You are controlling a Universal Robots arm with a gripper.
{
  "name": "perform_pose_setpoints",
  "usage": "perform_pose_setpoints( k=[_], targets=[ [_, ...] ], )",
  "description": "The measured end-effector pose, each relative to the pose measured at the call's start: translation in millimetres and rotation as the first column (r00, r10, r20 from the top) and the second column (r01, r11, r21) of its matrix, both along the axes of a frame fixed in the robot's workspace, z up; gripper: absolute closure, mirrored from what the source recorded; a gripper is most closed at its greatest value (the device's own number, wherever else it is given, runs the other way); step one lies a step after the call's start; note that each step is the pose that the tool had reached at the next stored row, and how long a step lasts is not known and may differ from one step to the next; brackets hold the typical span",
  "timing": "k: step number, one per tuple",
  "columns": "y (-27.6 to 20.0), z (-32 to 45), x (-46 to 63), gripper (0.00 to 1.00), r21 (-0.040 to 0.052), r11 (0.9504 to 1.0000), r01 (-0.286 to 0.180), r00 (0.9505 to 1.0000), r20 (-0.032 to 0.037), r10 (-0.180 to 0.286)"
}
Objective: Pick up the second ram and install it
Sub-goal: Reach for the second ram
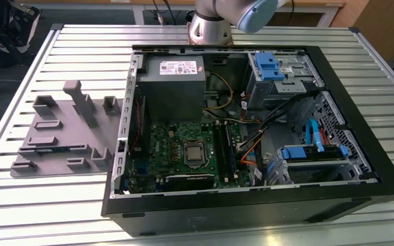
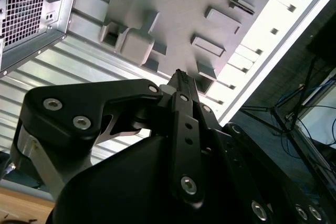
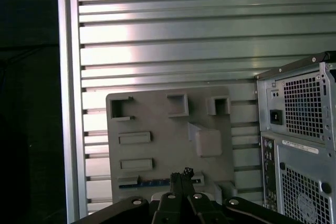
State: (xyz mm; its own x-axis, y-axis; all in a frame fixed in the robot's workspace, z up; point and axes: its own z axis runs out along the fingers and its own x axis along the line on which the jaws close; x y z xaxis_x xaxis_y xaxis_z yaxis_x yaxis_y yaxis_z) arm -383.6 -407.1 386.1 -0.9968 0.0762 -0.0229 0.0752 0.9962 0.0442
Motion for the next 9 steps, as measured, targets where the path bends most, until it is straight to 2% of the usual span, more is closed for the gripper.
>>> perform_pose_setpoints(
  k=[9],
  targets=[
    [0.0, 0.0, -4.2, 0.89, 0.0000, 1.0000, 0.000, 1.0000, -0.0001, 0.000]
  ],
)
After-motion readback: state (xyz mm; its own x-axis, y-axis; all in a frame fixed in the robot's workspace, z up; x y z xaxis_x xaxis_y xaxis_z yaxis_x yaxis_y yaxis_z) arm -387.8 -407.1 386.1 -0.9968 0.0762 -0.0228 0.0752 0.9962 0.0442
